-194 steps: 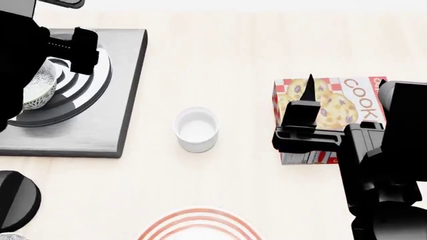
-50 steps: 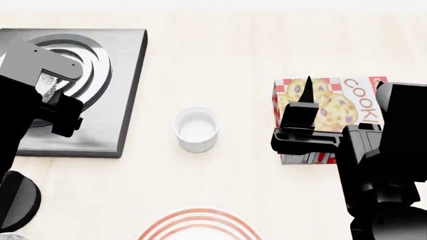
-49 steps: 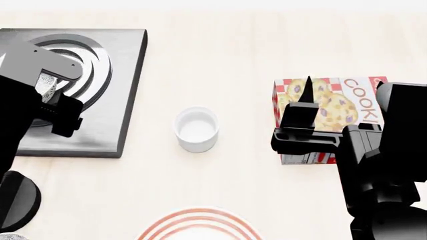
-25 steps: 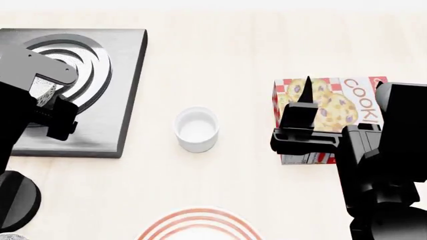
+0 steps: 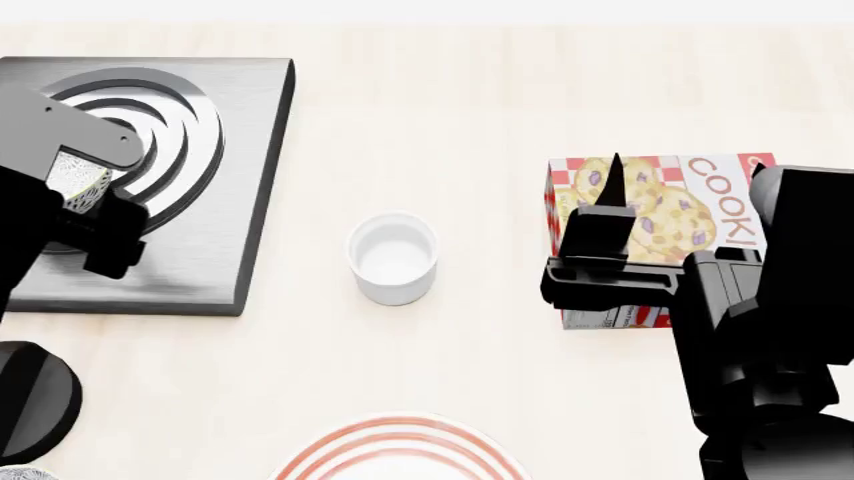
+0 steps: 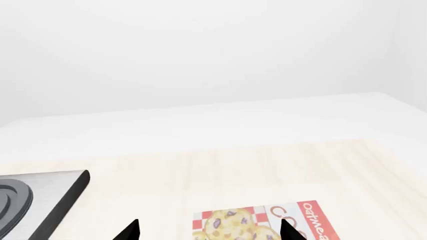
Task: Pick the akita bowl on the stove and place it on the plate.
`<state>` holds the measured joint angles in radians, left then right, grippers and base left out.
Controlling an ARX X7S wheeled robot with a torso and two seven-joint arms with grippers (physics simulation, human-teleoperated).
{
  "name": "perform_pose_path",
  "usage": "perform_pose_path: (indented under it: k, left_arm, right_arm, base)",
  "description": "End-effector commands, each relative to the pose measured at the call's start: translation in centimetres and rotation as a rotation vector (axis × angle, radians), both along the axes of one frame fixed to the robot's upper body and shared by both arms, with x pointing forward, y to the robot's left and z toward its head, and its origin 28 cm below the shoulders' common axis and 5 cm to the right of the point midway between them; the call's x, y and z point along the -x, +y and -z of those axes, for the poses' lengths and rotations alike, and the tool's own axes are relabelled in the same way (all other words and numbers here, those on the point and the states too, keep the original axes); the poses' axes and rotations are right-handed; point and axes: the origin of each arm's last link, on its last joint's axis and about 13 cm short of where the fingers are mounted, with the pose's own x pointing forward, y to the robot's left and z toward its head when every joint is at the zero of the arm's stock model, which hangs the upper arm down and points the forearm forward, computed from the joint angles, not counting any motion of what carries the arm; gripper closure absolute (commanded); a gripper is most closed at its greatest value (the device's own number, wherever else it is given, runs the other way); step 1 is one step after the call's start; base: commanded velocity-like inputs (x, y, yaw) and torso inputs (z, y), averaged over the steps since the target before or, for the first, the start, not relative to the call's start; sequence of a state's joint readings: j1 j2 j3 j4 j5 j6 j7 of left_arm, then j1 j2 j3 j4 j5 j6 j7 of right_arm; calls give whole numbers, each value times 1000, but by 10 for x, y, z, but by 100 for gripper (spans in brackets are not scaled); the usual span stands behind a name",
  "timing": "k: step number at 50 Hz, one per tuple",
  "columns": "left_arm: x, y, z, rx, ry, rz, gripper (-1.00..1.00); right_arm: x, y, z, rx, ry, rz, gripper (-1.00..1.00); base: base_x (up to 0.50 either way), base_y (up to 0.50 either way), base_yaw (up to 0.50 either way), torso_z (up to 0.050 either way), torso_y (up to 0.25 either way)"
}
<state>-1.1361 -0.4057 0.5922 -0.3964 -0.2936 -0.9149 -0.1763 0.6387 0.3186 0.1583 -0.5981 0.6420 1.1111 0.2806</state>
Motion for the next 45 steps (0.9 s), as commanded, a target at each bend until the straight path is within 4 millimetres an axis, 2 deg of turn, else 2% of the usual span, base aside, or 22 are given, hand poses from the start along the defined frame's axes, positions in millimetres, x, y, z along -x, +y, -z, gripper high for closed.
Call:
perform_pose_path:
  k: [1,41,42,45]
  left_arm:
    - [0,3,1,-8,2,-2,-100]
    - [-4,7,6,-15,14,-6,-100]
    - [-4,6,6,-14,18,-4,100]
    - [-3,6,6,-18,18,-4,100]
  right_arm:
    - [0,0,1,-1,0,0,-100]
    - [0,0,0,0,1,1,-100]
    - [-1,0,1,-1,1,1,-100]
    - [0,0,1,0,1,1,-100]
  base:
    - [0,0,0,0,0]
    - [0,0,0,0,0]
    - [0,0,0,0,0]
    - [0,0,0,0,0]
